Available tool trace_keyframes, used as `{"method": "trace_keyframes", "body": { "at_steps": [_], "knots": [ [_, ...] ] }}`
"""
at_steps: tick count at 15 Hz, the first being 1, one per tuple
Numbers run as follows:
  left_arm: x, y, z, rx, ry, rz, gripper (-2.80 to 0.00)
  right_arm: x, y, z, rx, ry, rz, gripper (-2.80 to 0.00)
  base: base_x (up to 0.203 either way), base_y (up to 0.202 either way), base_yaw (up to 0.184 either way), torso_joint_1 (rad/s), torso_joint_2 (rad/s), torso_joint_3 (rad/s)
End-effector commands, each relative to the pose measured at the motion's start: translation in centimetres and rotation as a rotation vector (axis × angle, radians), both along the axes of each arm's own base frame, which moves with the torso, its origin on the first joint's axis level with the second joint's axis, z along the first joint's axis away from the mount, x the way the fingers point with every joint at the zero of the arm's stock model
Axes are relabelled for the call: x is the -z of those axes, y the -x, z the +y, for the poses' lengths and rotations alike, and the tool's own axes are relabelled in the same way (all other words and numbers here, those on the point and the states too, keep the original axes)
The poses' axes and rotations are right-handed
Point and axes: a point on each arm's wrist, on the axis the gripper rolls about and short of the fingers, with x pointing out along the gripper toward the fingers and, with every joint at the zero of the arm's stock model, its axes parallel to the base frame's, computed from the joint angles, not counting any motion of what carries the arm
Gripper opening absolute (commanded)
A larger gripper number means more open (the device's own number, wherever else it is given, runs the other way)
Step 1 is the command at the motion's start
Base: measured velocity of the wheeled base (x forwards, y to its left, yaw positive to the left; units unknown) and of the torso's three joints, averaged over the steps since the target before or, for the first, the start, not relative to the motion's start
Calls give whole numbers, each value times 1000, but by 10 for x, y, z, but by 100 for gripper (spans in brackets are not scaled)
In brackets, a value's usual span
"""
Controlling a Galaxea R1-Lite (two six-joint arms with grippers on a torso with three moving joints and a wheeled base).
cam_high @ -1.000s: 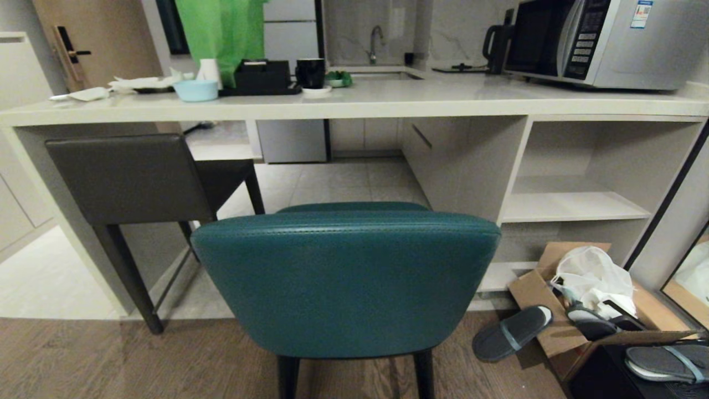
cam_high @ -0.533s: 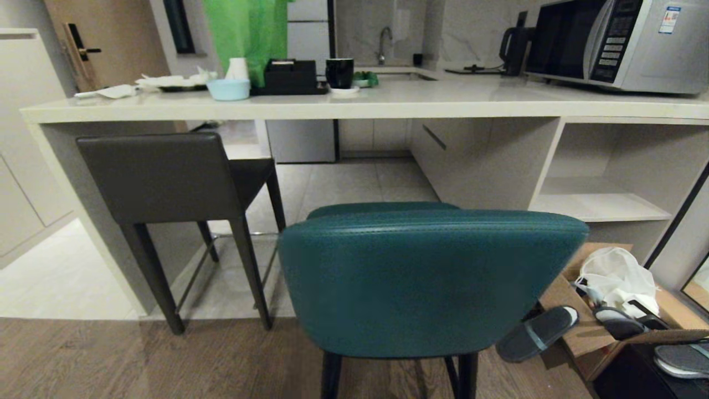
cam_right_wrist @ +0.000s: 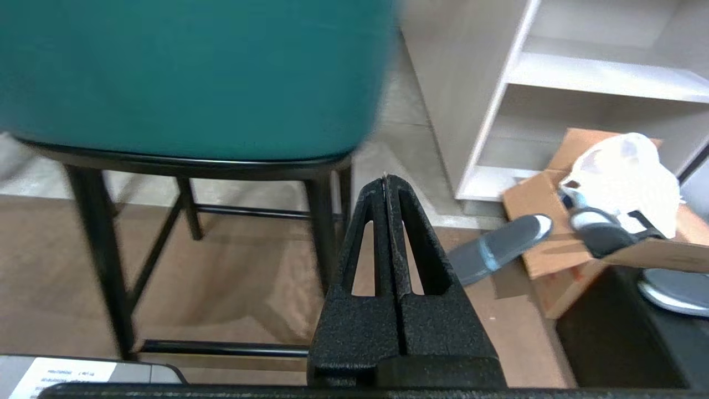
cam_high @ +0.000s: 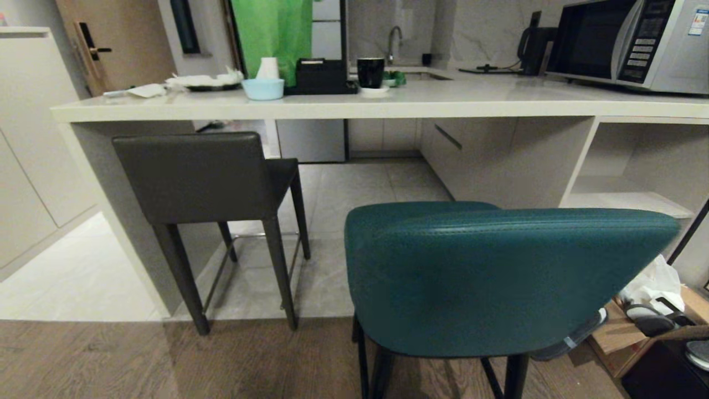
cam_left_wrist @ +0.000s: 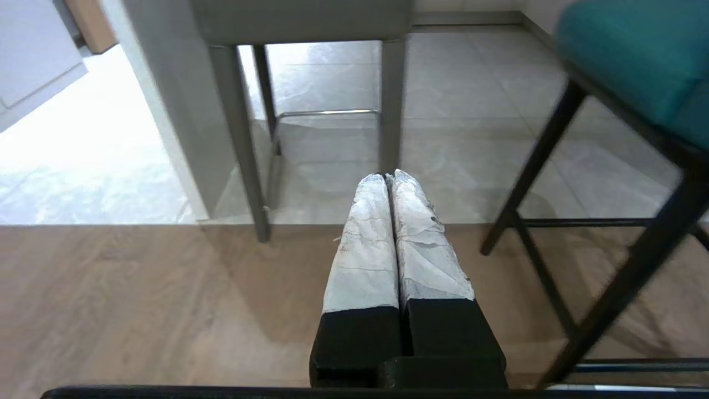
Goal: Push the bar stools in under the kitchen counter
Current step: Pull the gray chair out from under the dining table
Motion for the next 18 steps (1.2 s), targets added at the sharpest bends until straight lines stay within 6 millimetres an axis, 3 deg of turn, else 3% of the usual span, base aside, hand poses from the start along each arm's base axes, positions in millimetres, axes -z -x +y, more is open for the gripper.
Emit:
{"method": "trace_keyframes", "body": {
  "at_steps": [1,18],
  "knots": [
    [1,0,0,0,0,5,-280,0,0,0,0,1,2,-280,0,199,-3,7,2,7],
    [1,0,0,0,0,5,-280,0,0,0,0,0,2,-280,0,197,-2,3,4,2]
  ]
}}
